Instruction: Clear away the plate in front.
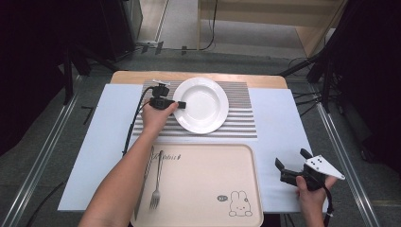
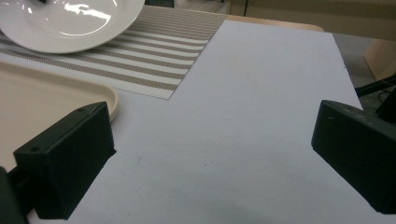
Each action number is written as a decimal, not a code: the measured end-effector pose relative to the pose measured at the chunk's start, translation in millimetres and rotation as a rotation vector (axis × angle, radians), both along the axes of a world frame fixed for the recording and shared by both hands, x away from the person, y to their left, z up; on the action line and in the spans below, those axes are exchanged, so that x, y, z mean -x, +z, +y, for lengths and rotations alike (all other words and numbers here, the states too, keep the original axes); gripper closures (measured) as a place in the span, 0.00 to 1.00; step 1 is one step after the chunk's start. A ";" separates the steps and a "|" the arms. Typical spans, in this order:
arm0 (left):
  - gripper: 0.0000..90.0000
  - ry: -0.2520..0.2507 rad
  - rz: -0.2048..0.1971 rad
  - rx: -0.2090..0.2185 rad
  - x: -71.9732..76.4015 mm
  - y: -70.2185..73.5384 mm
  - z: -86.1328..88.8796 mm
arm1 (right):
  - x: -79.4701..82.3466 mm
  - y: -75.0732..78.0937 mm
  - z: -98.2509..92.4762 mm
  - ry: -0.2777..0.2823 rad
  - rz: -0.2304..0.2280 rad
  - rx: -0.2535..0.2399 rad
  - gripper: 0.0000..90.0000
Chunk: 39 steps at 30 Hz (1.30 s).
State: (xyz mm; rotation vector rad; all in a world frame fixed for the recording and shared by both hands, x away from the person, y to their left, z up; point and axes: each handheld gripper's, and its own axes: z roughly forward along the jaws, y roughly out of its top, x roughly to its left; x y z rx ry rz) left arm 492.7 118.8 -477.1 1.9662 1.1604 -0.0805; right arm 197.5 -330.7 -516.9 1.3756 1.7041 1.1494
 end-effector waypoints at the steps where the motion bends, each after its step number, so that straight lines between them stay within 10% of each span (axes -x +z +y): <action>1: 0.87 -0.001 0.000 0.007 0.5 0.5 -0.5 | 0.0 0.0 0.1 -0.001 0.000 0.000 0.00; 11: 0.92 0.082 0.033 0.107 2.2 0.7 -2.4 | 0.4 0.0 -0.4 -0.004 0.000 -0.003 0.00; 39: 0.92 0.027 -0.021 0.185 28.2 35.5 14.2 | 0.6 0.2 0.5 -0.008 -0.005 0.001 0.00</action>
